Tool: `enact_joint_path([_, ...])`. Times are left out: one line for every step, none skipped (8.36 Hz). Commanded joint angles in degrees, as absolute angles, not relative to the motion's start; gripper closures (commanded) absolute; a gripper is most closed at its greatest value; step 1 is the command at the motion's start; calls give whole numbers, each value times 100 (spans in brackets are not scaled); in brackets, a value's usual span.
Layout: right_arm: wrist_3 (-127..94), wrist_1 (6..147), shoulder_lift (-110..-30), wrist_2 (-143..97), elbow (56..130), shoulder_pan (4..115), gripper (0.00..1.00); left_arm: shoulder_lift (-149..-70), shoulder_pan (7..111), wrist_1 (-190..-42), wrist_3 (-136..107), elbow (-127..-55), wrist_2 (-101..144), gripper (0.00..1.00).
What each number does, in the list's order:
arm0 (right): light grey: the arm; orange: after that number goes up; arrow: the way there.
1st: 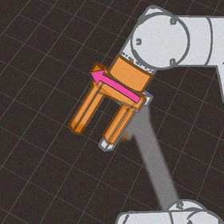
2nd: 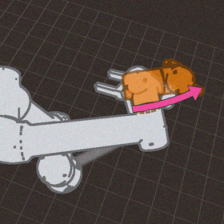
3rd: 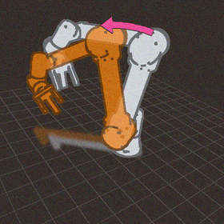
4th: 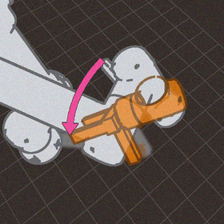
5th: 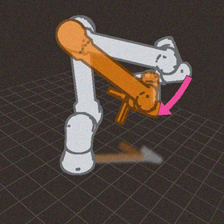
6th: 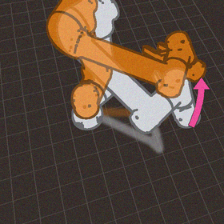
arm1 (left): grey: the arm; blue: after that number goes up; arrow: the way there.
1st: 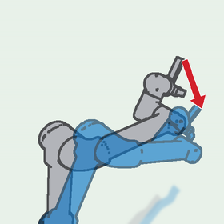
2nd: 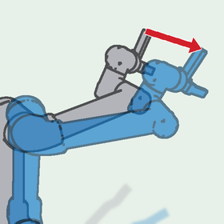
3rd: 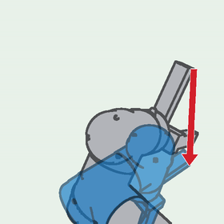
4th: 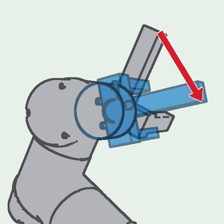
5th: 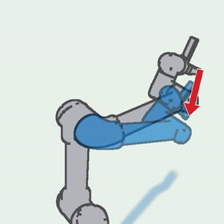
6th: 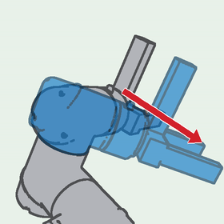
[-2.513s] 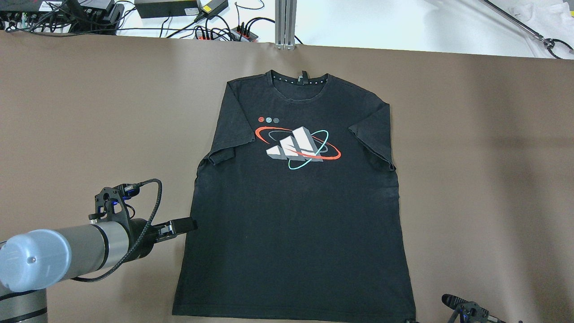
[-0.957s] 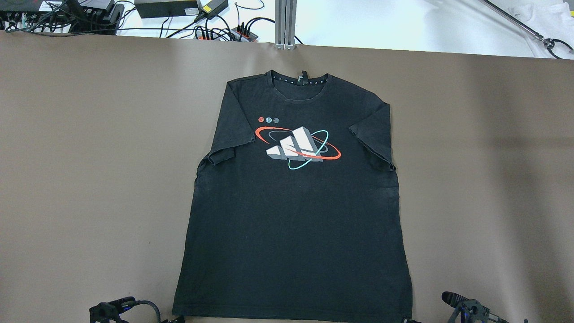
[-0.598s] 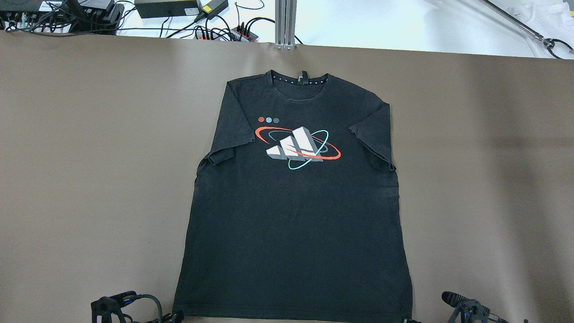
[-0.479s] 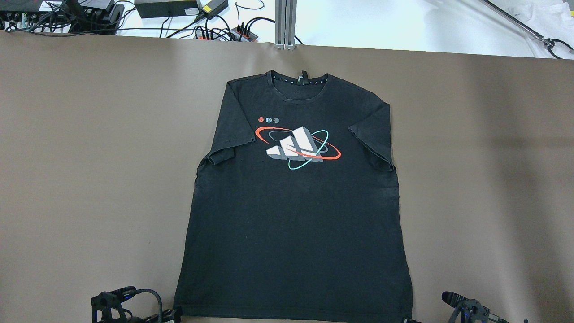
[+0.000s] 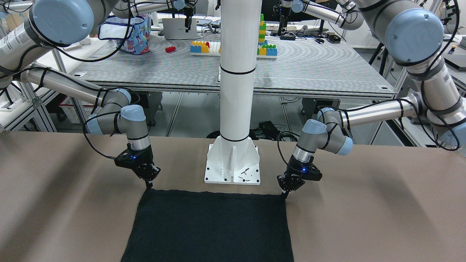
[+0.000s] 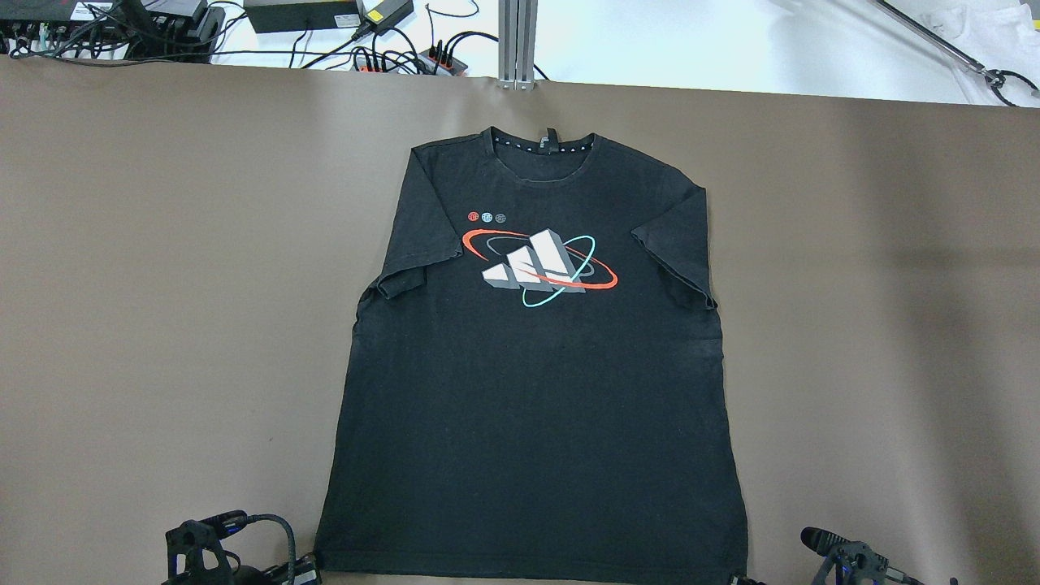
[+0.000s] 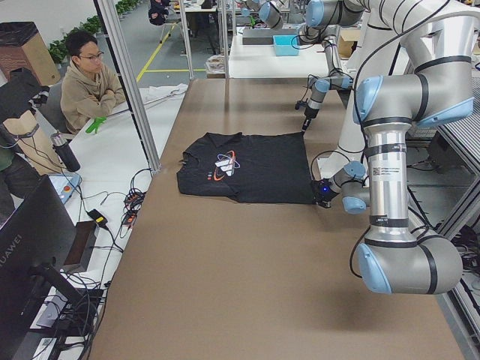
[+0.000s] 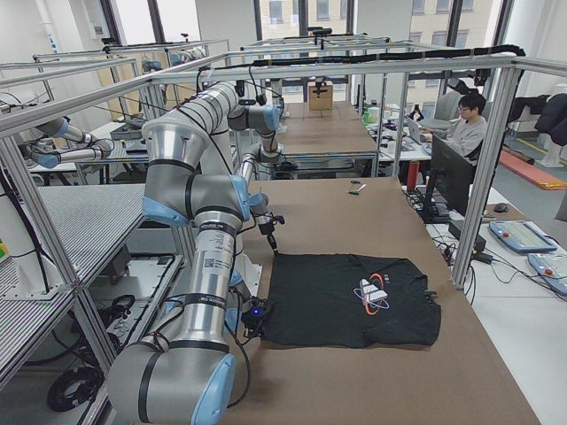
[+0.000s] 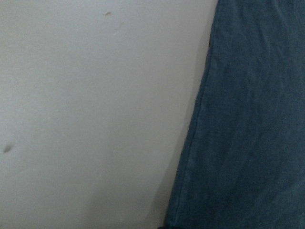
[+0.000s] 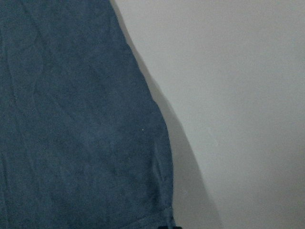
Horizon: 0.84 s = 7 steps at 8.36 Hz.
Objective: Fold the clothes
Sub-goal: 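Grasp the hem corners nearest the robot with both grippers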
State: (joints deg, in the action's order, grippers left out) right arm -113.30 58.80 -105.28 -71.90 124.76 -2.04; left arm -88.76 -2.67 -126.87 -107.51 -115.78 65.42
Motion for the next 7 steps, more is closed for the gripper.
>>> enact_joint_path([-11329,5880,-10529,-7189,12533,-193,100,-8702,-316,-12630,-10758,-12160,6539,100])
enact_joint_path([-11329,5880,-10616,-7207,12699,-193,100,-8449,-351,-12630,-10758,-12503,6687,100])
enact_joint_path([-11320,5880,-10896,-7251,13100,-185,100,-8220,-343,-12630,-10758,-12829,6784,100])
enact_joint_path([-11320,5880,-11003,-7381,13409,-106,100,-8087,-291,-12621,-10758,-13197,6968,100])
enact_joint_path([-11294,5897,-10995,-7966,13534,356,100,-7955,-99,-12421,-10758,-13549,7170,100])
enact_joint_path([-11259,5915,-10986,-8528,13648,787,100,-7902,-18,-12219,-10758,-13727,7276,100])
enact_joint_path([-11093,5967,-10899,-8856,13667,1069,100,-8006,113,-12199,-10758,-13755,7417,100])
